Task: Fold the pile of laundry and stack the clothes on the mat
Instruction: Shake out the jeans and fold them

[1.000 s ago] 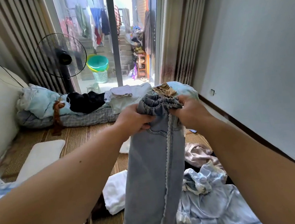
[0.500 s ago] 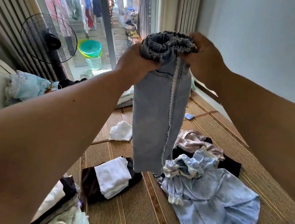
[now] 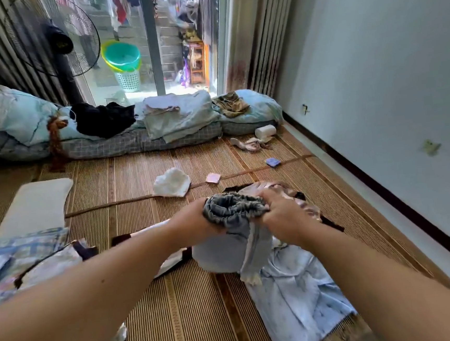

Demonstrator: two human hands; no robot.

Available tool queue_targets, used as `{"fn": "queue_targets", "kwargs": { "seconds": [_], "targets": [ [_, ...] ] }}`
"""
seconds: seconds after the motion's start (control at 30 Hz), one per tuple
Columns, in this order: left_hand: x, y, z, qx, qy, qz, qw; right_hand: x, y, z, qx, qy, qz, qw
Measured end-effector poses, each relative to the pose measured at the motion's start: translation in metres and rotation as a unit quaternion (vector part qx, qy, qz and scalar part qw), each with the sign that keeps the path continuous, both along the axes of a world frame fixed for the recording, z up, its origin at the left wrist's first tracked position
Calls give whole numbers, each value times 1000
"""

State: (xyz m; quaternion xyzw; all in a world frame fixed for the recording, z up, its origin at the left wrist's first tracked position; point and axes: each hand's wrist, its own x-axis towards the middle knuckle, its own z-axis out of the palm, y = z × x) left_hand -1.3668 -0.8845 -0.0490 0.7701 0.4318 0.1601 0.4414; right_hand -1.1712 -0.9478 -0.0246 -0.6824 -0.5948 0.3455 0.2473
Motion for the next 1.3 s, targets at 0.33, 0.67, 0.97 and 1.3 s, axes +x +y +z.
{"fn": "queue_targets", "kwargs": {
  "seconds": [0.33, 0.67, 0.97, 1.3],
  "targets": [
    [-59, -62, -121, -144, 92, -54, 984, -49, -59, -144, -207, 1, 29, 978],
    [-87, -85, -238, -301, 168, -61, 937, -70, -82, -267, -389, 89, 31, 916],
    [-73, -77, -333, -341, 191, 37, 920, -67, -79, -371, -378, 183, -93, 903],
    [-78, -81, -430, -286, 279, 28, 916, -50, -57, -473, -386, 56, -128, 912]
  ]
}}
